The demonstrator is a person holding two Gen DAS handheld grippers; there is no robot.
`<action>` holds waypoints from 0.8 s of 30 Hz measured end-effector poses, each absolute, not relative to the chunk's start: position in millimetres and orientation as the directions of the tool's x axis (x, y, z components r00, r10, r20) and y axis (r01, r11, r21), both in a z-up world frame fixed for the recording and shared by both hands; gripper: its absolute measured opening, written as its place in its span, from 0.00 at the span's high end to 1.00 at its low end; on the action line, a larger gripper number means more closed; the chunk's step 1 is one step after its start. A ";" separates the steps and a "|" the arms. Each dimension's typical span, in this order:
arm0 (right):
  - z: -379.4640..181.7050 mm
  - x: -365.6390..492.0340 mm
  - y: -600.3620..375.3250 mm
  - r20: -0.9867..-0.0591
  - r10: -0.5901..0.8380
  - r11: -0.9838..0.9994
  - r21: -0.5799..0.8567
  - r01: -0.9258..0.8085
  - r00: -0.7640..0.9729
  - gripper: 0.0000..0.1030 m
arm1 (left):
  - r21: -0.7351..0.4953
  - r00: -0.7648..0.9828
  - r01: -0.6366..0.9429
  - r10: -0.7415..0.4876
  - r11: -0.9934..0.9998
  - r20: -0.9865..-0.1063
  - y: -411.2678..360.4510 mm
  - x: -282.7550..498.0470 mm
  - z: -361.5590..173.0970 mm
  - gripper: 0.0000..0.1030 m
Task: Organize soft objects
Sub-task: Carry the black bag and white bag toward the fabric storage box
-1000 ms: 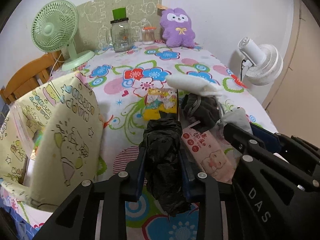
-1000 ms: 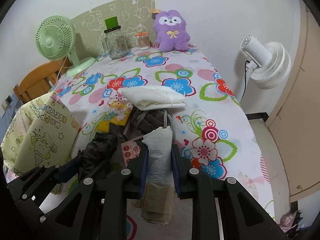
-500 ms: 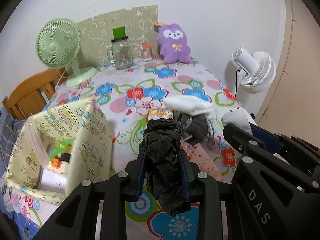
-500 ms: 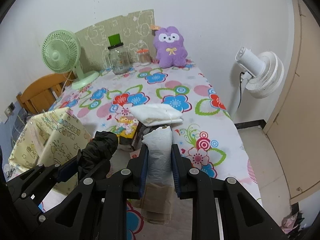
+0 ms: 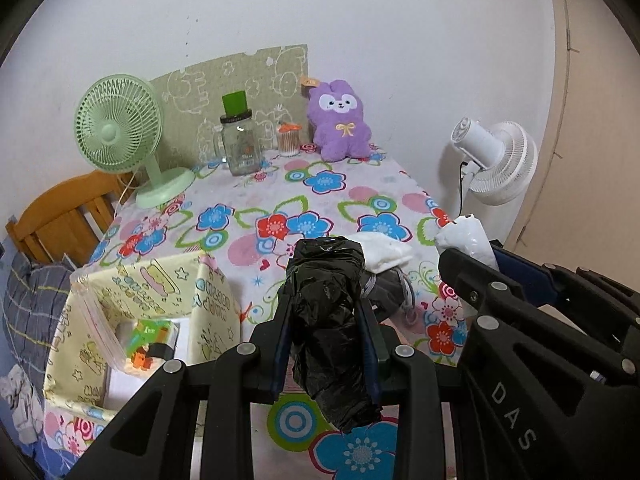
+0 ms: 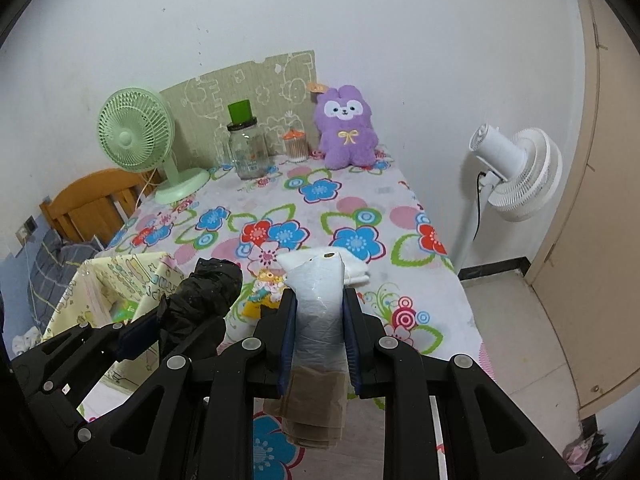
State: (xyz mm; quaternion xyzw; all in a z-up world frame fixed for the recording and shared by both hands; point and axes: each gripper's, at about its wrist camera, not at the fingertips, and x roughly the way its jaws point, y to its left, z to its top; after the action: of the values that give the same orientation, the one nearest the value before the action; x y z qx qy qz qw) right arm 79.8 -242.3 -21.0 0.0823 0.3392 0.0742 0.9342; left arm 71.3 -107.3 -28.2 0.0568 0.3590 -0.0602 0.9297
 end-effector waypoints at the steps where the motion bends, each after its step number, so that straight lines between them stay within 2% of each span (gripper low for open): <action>1: -18.9 79.9 -241.4 -0.622 0.194 0.976 0.202 -0.084 0.759 0.76 | 0.065 0.738 0.155 -0.072 0.986 -0.671 -106.6 71.2 -26.6 0.71; 24: 8.5 88.9 -199.7 -0.597 0.221 0.971 0.209 -0.116 0.771 0.76 | 0.064 0.756 0.173 -0.091 0.983 -0.648 -66.7 80.6 -4.4 0.71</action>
State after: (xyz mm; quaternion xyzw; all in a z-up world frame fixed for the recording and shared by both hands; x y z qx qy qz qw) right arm 88.9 -199.7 8.5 0.0804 0.3262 0.0898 0.9376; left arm 80.6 -66.7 -4.4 0.0602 0.3418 -0.0704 0.9352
